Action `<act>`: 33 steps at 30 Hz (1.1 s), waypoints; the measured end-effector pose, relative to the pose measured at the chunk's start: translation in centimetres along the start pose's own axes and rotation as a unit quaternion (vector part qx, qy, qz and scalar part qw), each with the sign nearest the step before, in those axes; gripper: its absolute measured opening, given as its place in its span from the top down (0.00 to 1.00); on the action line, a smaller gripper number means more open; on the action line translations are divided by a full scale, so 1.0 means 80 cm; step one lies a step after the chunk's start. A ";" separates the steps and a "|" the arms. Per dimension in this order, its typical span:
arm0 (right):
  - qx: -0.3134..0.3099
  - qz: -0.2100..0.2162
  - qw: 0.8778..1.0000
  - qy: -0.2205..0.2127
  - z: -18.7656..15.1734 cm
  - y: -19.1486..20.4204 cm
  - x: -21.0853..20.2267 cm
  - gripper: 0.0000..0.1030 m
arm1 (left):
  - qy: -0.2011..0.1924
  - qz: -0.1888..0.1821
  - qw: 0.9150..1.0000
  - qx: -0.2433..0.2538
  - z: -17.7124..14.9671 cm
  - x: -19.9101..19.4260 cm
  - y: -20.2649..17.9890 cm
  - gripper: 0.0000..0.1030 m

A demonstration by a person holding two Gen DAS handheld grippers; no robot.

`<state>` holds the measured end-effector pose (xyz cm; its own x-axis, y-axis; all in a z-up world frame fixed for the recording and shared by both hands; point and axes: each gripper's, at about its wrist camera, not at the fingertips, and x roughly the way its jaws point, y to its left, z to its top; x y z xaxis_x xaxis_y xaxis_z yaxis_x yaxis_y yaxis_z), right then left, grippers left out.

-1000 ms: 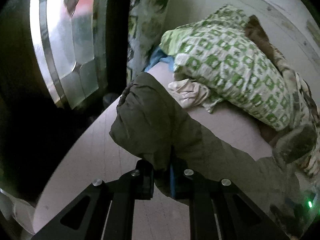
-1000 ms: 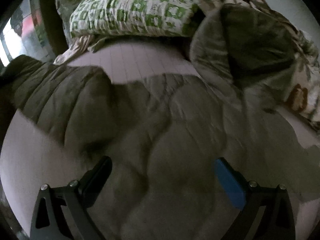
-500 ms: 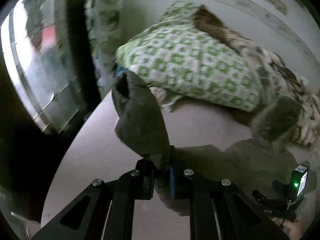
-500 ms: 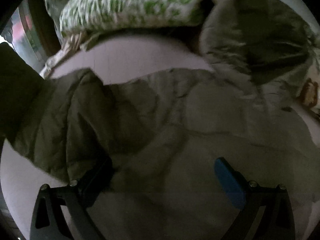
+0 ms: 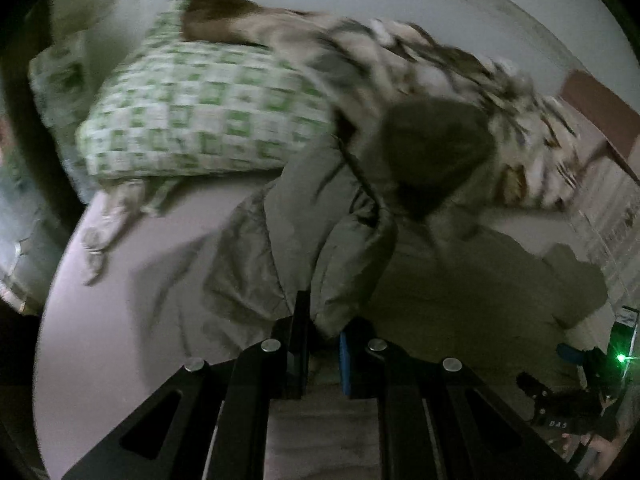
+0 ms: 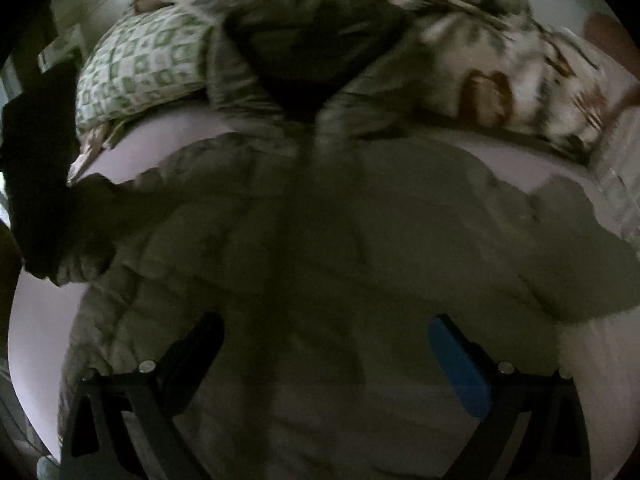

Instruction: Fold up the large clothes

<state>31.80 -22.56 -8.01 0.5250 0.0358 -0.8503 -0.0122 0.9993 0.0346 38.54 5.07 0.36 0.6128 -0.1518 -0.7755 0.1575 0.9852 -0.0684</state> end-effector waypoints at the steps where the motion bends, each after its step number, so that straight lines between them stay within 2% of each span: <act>1: 0.003 -0.002 1.000 0.000 -0.001 -0.011 -0.002 0.00 | 0.003 -0.006 1.000 0.004 -0.003 0.007 -0.016 0.88; 10: 0.053 -0.019 0.998 -0.007 -0.028 -0.106 -0.013 0.00 | 0.051 -0.073 0.995 0.038 -0.025 0.098 -0.184 0.88; 14: 0.068 -0.030 0.997 -0.007 -0.034 -0.139 -0.014 0.00 | 0.065 -0.080 0.993 0.063 -0.039 0.128 -0.238 0.88; 17: 0.078 -0.038 0.996 -0.006 -0.039 -0.153 -0.012 0.00 | 0.075 -0.077 0.992 0.071 -0.046 0.145 -0.262 0.88; 20: 0.084 -0.043 0.996 -0.005 -0.044 -0.161 -0.011 0.00 | 0.087 -0.070 0.991 0.070 -0.049 0.155 -0.271 0.86; 22: 0.087 -0.045 0.995 -0.004 -0.045 -0.164 -0.009 0.00 | 0.107 -0.080 0.989 0.067 -0.048 0.163 -0.275 0.69; 23: 0.088 -0.046 0.995 -0.003 -0.046 -0.166 -0.007 0.00 | 0.112 -0.087 0.988 0.066 -0.049 0.162 -0.273 0.50; 24: 0.089 -0.047 0.995 -0.002 -0.046 -0.168 -0.005 0.00 | 0.111 -0.094 0.987 0.065 -0.049 0.158 -0.269 0.41; 28: 0.091 -0.050 0.995 -0.002 -0.048 -0.167 -0.004 0.00 | 0.082 -0.100 0.989 0.066 -0.043 0.129 -0.250 0.34; 33: 0.079 -0.038 0.996 -0.006 -0.040 -0.155 -0.002 0.00 | 0.058 -0.094 0.993 0.051 -0.030 0.085 -0.193 0.31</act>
<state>29.17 -34.91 -9.97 0.5299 -0.0413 -0.8471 0.1622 0.9853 0.0534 38.38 -10.98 -5.36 0.4731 -0.3151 -0.8228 0.3420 0.9263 -0.1581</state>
